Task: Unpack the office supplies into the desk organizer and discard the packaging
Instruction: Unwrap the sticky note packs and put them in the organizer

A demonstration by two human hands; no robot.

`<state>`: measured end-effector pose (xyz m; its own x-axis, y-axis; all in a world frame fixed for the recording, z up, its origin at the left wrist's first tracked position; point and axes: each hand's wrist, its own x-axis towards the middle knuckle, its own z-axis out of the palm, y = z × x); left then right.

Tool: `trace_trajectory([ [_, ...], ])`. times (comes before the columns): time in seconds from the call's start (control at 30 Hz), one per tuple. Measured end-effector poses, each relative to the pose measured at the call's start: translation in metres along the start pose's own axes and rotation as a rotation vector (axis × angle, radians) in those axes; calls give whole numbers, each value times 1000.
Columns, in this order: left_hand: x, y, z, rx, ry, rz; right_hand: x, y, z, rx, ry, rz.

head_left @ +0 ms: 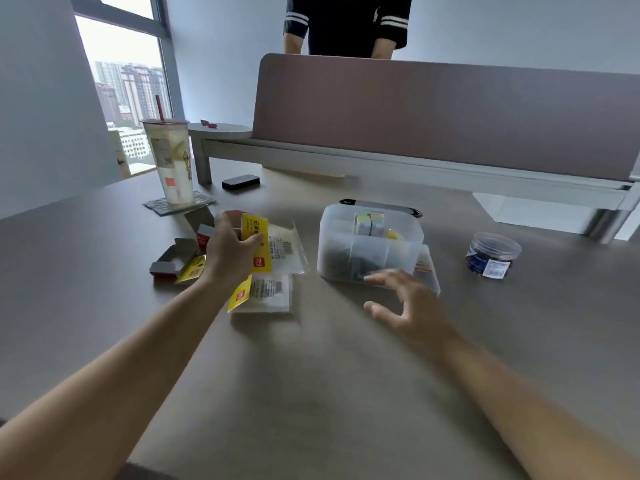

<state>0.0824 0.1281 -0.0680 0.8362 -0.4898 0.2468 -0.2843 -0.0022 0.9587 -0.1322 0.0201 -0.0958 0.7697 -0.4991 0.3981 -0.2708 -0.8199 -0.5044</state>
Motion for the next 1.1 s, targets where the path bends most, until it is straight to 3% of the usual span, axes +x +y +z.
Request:
trace_trajectory([
  [0.2, 0, -22, -2, 487, 11, 3, -14, 5, 18, -158, -202, 95],
  [0.27, -3, -21, -1, 640, 58, 50, -14, 3, 19, -184, -197, 93],
  [0.37, -16, -10, -5, 675, 43, 209, -14, 2, 17, -202, -199, 102],
  [0.5, -41, -13, -10, 825, -304, 520, -15, 2, 17, -185, -203, 118],
  [0.6, -43, -31, -9, 1104, -499, 472, -17, 2, 17, -183, -202, 124],
  [0.73, -30, -38, -10, 1133, -505, 362, -20, 3, 14, -190, -196, 120],
  [1.0, -43, -26, -6, 1081, -380, 583, -30, 11, 0, -198, -164, 199],
  [1.1, -43, -24, 0, 1142, -412, 539, -33, 20, -9, -204, -110, 261],
])
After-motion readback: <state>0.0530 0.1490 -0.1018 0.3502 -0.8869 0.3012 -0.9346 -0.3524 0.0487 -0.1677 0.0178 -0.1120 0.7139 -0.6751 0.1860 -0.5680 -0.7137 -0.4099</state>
